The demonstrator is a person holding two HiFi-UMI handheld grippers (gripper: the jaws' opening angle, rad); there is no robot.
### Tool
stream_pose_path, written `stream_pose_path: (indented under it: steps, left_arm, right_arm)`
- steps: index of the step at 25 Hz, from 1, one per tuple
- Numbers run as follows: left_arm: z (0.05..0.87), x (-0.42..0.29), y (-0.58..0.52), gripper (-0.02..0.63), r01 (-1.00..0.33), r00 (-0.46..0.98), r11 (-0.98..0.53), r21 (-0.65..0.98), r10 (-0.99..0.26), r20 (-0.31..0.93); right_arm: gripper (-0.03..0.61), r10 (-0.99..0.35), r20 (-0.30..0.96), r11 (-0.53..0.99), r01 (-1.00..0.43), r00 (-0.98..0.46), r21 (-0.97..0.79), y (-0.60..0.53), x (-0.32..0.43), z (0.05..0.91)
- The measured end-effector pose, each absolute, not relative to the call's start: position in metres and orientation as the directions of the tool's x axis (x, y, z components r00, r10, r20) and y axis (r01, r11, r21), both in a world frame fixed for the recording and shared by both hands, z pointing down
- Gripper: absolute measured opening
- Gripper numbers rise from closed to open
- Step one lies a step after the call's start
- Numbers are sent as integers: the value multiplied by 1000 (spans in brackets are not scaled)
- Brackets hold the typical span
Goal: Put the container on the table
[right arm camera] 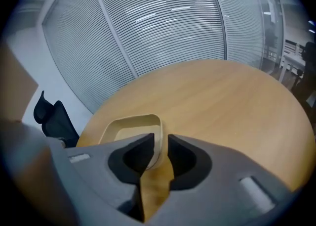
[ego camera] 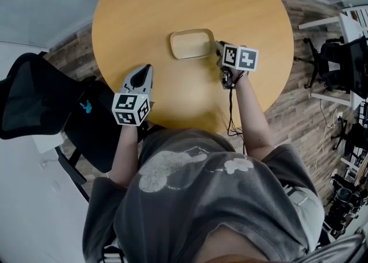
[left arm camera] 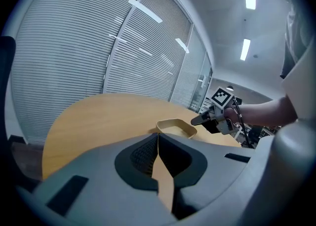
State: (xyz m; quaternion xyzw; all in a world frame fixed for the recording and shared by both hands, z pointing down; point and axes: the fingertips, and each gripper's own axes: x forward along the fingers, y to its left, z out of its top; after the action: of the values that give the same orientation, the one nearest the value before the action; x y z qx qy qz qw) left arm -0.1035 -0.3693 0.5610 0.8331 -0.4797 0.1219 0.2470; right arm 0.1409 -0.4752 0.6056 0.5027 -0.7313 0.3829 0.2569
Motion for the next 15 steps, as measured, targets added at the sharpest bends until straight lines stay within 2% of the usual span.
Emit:
stream_pose_path:
  steps: [15]
  left_arm:
    - [516,-76,-318,-1,-863,493,-391,321,-790,364]
  right_arm:
    - [86,-573,711,227,-912,-408,-341,-405,171,578]
